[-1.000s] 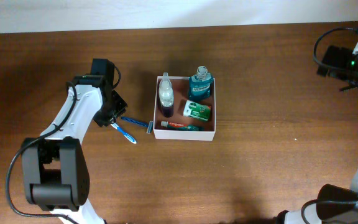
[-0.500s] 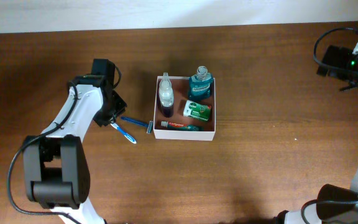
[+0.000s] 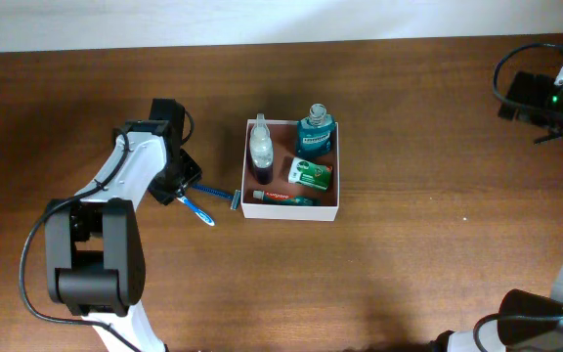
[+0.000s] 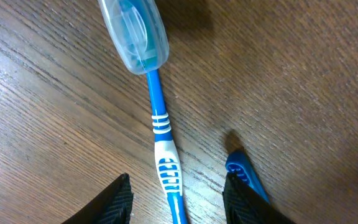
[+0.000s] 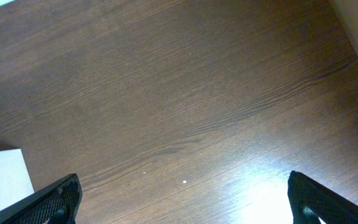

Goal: Pack container
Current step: 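Lower the left gripper and close it on the toothbrush handle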

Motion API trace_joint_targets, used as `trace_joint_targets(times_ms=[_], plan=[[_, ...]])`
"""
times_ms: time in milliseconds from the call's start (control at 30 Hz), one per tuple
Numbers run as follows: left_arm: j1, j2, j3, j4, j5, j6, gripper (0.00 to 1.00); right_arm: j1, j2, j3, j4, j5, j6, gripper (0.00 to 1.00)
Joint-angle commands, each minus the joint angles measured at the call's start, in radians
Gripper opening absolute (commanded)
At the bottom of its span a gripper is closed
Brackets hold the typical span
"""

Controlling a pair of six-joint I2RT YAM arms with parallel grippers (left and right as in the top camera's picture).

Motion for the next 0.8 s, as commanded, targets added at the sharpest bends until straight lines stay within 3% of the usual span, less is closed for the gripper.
trace_joint_targets(times_ms=[0, 200, 300, 767], plan=[[0.000, 0.023, -0.024, 0.003, -0.014, -0.006, 0.48, -0.003, 0.006, 0.007, 0.002, -0.005, 0.012, 0.99], [0.001, 0.025, -0.067, 0.011, -0.014, -0.006, 0.47, -0.003, 0.006, 0.007, 0.002, -0.005, 0.012, 0.99], [0.001, 0.025, -0.066, 0.014, -0.014, -0.006, 0.39, -0.003, 0.006, 0.007, 0.002, -0.005, 0.012, 0.98], [0.001, 0.071, -0.066, 0.034, -0.014, -0.006, 0.40, -0.003, 0.006, 0.007, 0.002, -0.005, 0.012, 0.99]])
